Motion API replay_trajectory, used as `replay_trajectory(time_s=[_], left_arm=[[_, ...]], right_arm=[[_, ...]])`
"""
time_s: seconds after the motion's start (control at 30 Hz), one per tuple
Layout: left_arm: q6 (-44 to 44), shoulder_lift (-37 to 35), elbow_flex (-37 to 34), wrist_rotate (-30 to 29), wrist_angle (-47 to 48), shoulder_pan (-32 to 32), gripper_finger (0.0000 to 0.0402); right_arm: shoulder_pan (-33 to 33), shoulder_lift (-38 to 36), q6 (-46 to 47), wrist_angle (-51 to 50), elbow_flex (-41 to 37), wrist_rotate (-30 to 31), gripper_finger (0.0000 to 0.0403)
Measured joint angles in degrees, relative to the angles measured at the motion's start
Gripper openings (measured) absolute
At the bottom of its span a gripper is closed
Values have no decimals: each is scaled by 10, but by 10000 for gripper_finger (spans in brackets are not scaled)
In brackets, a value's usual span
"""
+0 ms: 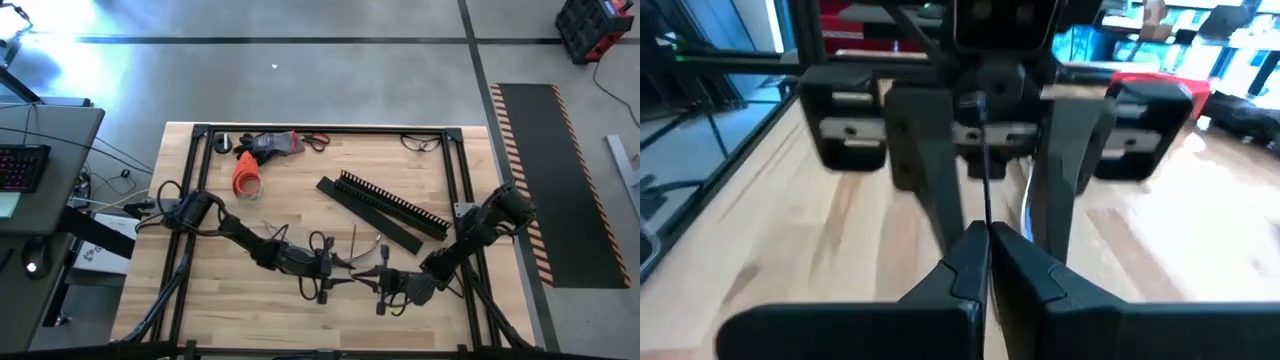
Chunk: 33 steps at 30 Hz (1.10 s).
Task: Ziptie cables
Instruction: Wrap the colored cables with the black zip tie
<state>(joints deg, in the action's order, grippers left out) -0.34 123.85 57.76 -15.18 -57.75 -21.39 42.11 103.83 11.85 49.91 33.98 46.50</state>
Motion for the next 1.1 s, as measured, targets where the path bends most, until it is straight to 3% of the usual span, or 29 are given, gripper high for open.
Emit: replay_trajectory(time_s=[0.43,0.67,0.97,1.03,1.1], left_arm=[[-11,0,0,31,16,5,8],[-26,0,0,33,30,7,1],[-31,0,0,29,27,9,1],[-35,0,0,29,27,9,1],[-35,0,0,30,27,8,0]], right_arm=[[3,0,23,-28,-2,-5,0],[1,0,56,-48,-2,-30,17],[2,0,54,-47,-2,-38,122],[2,0,50,-47,-2,-40,114],[2,0,47,-47,-2,-42,80]])
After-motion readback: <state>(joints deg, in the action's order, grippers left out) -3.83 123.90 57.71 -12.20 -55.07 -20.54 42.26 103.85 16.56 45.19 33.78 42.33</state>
